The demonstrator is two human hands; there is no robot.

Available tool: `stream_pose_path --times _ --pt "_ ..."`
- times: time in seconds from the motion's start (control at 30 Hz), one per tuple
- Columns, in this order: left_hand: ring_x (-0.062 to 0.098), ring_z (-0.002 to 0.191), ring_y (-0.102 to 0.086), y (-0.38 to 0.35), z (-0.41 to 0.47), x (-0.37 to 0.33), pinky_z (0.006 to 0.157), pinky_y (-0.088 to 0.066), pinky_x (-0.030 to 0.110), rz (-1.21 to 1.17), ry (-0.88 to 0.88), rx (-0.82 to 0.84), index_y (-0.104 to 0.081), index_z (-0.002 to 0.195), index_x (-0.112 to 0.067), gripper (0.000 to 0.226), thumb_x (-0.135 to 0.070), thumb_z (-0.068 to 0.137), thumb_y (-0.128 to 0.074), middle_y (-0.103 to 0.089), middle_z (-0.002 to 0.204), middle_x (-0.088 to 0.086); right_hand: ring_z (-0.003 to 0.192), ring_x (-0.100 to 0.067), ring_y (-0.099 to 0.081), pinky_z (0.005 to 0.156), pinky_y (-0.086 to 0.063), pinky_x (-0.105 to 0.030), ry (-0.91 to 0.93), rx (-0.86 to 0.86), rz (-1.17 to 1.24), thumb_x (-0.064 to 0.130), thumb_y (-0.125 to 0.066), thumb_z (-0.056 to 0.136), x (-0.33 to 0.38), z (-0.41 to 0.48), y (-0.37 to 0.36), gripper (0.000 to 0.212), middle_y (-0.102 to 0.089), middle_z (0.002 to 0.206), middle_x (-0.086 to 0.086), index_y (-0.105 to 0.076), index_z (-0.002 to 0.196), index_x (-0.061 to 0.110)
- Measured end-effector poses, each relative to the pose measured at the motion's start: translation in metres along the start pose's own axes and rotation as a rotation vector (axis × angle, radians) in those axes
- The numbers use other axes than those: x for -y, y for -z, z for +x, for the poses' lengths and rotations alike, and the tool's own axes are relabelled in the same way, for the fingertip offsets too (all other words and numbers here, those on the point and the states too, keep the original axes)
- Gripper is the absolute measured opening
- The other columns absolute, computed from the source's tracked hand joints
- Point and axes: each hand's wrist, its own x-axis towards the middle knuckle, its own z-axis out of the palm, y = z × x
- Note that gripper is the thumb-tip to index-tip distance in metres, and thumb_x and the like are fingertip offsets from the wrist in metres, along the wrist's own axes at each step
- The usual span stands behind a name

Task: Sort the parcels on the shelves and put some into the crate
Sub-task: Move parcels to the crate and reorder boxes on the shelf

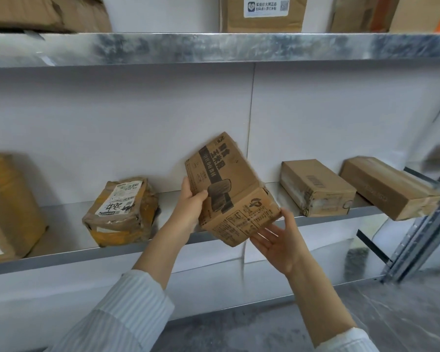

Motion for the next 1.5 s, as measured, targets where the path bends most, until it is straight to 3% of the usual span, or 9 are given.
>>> stream_pose_path --times 0.37,0.43,0.53,0.73,0.9,1.03,1.2,1.37,1.5 --pt "0.007 0.084 -0.057 0.008 -0.018 0.007 0.066 -0.045 0.021 -0.068 0.149 0.027 -0.051 0.121 -0.019 0.037 0.005 0.097 -0.035 -0.061 0.093 -0.007 0.106 -0.013 -0.065 0.103 -0.045 -0.028 0.283 -0.071 -0.266 0.046 -0.055 0.091 -0.008 -0.025 -0.002 0.039 -0.073 0.105 -0.003 -0.067 0.108 0.014" --pt "0.014 0.099 -0.058 0.005 -0.022 0.009 0.084 -0.05 0.03 -0.145 0.207 0.008 -0.055 0.123 -0.015 0.027 -0.011 0.1 -0.041 -0.064 0.107 0.0 0.104 -0.013 -0.064 0.101 -0.045 -0.028 0.291 -0.105 -0.292 0.046 -0.056 0.091 -0.008 -0.027 -0.002 0.034 -0.072 0.1 -0.003 -0.067 0.092 0.014" --pt "0.022 0.129 -0.045 0.0 -0.022 0.007 0.112 -0.034 0.044 -0.12 0.275 0.043 -0.045 0.141 -0.02 0.064 -0.06 0.092 -0.041 -0.049 0.142 0.0 0.111 -0.023 -0.062 0.103 -0.045 -0.034 0.286 -0.149 -0.295 0.05 -0.056 0.089 -0.006 -0.027 -0.001 0.052 -0.067 0.111 -0.015 -0.063 0.094 -0.002" --pt "0.023 0.118 -0.053 -0.009 -0.015 0.005 0.094 -0.042 0.037 0.017 0.373 0.101 -0.052 0.133 -0.022 0.089 -0.085 0.071 -0.038 -0.062 0.12 0.003 0.102 -0.02 -0.062 0.098 -0.046 -0.035 0.279 -0.175 -0.446 0.059 -0.057 0.084 -0.007 -0.02 -0.011 0.038 -0.069 0.102 -0.005 -0.066 0.08 0.022" --pt "0.025 0.123 -0.049 0.009 -0.008 0.001 0.102 -0.042 0.039 -0.046 0.382 -0.04 -0.053 0.128 -0.018 0.092 -0.077 0.058 -0.063 -0.054 0.132 0.003 0.092 -0.008 -0.059 0.084 -0.037 -0.028 0.258 -0.091 -0.495 0.059 -0.054 0.087 -0.005 -0.018 -0.025 0.033 -0.066 0.097 0.004 -0.059 0.089 0.027" --pt "0.023 0.13 -0.041 0.02 -0.007 -0.006 0.11 -0.035 0.043 0.084 0.288 -0.103 -0.048 0.133 -0.024 0.059 -0.053 0.084 -0.062 -0.045 0.136 -0.003 0.084 -0.001 -0.051 0.09 -0.033 -0.032 0.234 -0.091 -0.513 0.061 -0.05 0.087 -0.007 -0.016 -0.028 0.044 -0.057 0.091 0.013 -0.049 0.11 0.024" --pt "0.022 0.126 -0.045 0.02 -0.005 -0.013 0.107 -0.039 0.041 0.107 0.173 -0.102 -0.039 0.143 -0.024 0.057 -0.039 0.092 -0.058 -0.044 0.143 0.0 0.123 -0.026 -0.052 0.107 -0.037 -0.045 0.199 -0.175 -0.286 0.068 -0.037 0.088 -0.013 -0.009 -0.014 0.069 -0.054 0.135 -0.004 -0.049 0.135 0.019" --pt "0.011 0.107 -0.04 0.007 -0.008 -0.028 0.085 -0.038 0.025 0.255 0.031 -0.107 -0.029 0.147 -0.023 0.05 -0.03 0.099 -0.044 -0.042 0.132 -0.006 0.107 -0.032 -0.061 0.093 -0.048 -0.042 -0.032 -0.142 -0.216 0.05 -0.043 0.097 -0.035 0.011 0.003 0.055 -0.061 0.124 -0.015 -0.054 0.127 0.005" --pt "0.02 0.138 -0.032 -0.005 -0.014 -0.031 0.105 -0.031 0.034 0.379 -0.062 -0.06 -0.023 0.151 -0.02 0.056 -0.039 0.1 -0.038 -0.026 0.155 0.001 0.098 -0.03 -0.068 0.08 -0.053 -0.038 -0.068 -0.078 -0.235 0.042 -0.045 0.098 -0.041 0.018 -0.006 0.042 -0.068 0.105 -0.016 -0.061 0.114 0.006"
